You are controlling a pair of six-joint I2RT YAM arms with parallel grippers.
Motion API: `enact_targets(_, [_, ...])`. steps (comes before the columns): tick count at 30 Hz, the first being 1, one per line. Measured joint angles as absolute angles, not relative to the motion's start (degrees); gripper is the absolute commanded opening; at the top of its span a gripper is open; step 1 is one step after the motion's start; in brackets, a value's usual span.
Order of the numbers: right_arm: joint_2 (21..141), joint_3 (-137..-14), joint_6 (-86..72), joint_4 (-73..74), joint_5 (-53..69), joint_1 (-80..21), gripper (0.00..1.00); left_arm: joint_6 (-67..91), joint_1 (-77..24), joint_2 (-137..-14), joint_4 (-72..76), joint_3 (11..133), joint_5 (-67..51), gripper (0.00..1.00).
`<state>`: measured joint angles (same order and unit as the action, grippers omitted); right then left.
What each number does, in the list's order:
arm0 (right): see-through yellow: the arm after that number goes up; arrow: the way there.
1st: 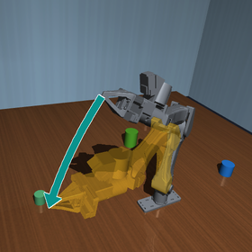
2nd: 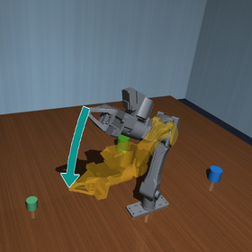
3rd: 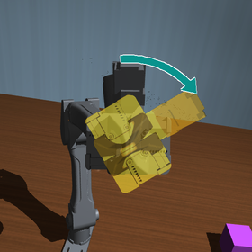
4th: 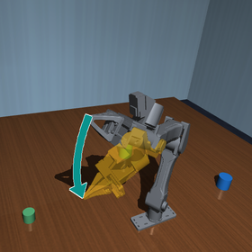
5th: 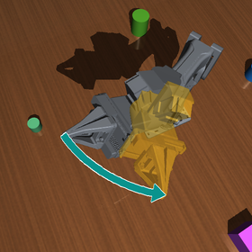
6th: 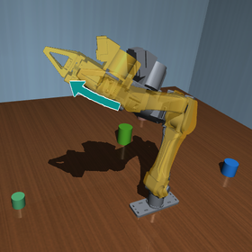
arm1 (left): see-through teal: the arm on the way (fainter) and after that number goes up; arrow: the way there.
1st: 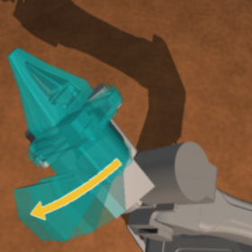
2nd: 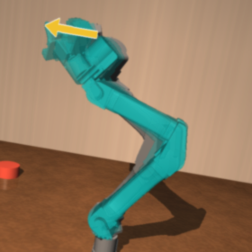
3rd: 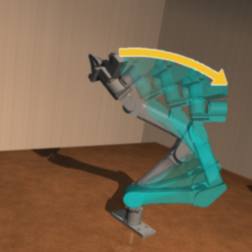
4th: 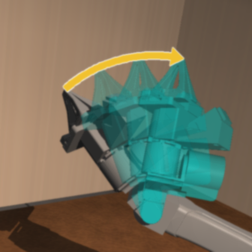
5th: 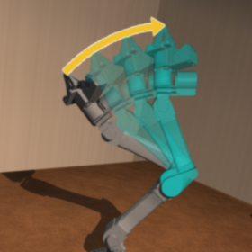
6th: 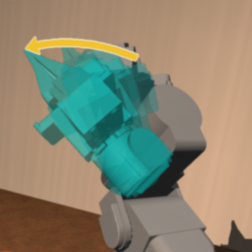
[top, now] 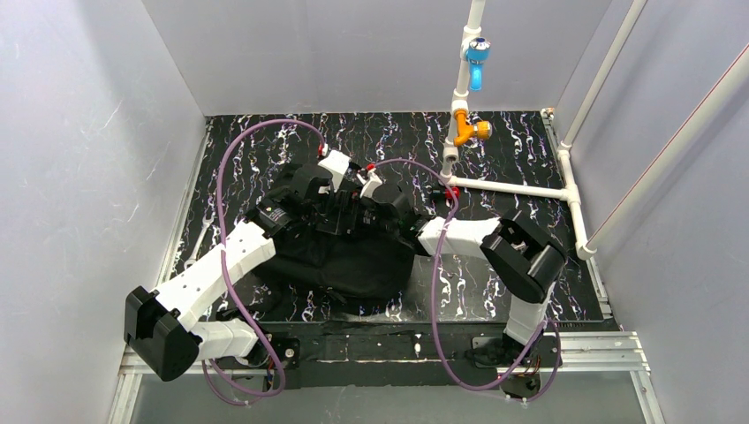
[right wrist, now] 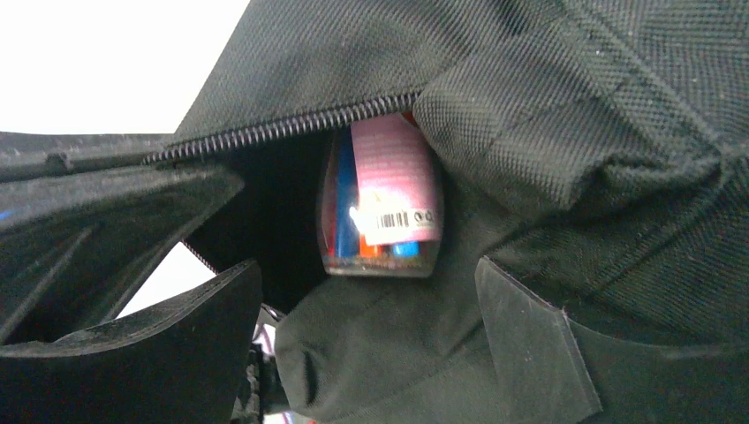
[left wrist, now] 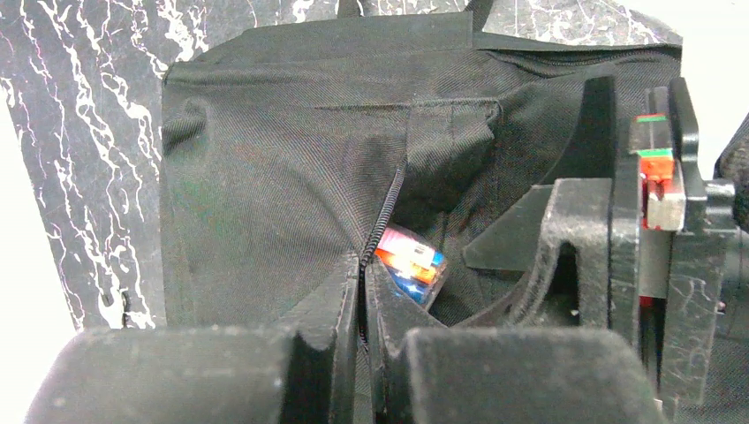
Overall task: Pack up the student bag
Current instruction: Place the stationery in the student bag.
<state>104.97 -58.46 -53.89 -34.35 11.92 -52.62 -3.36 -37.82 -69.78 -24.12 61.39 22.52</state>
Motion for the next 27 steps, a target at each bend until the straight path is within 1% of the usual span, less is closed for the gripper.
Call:
enact_targets(2, [103.8,-58.5,-52.2,-31.2,11.9,-52.6,0.84,-3.3,-37.8,-69.8,-24.0,61.4,22.5,0.0])
enact_targets(3, [103.4,-58.5,-51.7,-30.0,11.7,-52.6,0.78,-3.3,-37.8,-69.8,-24.0,61.4,22.5,0.0])
enact_targets(4, [103.3,-58.5,-51.1,-29.4,11.7,-52.6,0.72,-3.3,-37.8,-69.8,-24.0,61.4,22.5,0.0])
enact_targets(6, [103.3,-58.5,-50.4,-28.3,11.7,-52.4,0.51,-3.2,-37.8,-69.8,-24.0,61.4,22.5,0.0])
enact_targets(7, [103.3,-58.5,-50.0,-27.8,11.7,-52.2,0.49,-3.2,-37.8,-69.8,-23.9,61.4,22.5,0.0])
enact_targets(14, [104.2,-61.8,-49.1,-26.7,12.5,-51.5,0.48,-3.0,-37.8,-69.8,-23.6,61.4,22.5,0.0])
enact_targets(19, [104.8,-64.3,-48.2,-26.7,12.5,-51.0,0.31,-2.8,-37.7,-69.8,-23.4,61.4,22.3,0.0])
enact_targets(24, [110.1,-70.9,-49.1,-26.7,15.1,-51.0,0.23,-2.5,-37.5,-69.8,-23.4,61.4,22.0,0.0])
enact_targets(27, [114.9,-72.4,-50.6,-28.8,16.8,-52.2,0.22,-2.4,-37.3,-69.8,-23.2,61.4,21.8,0.0])
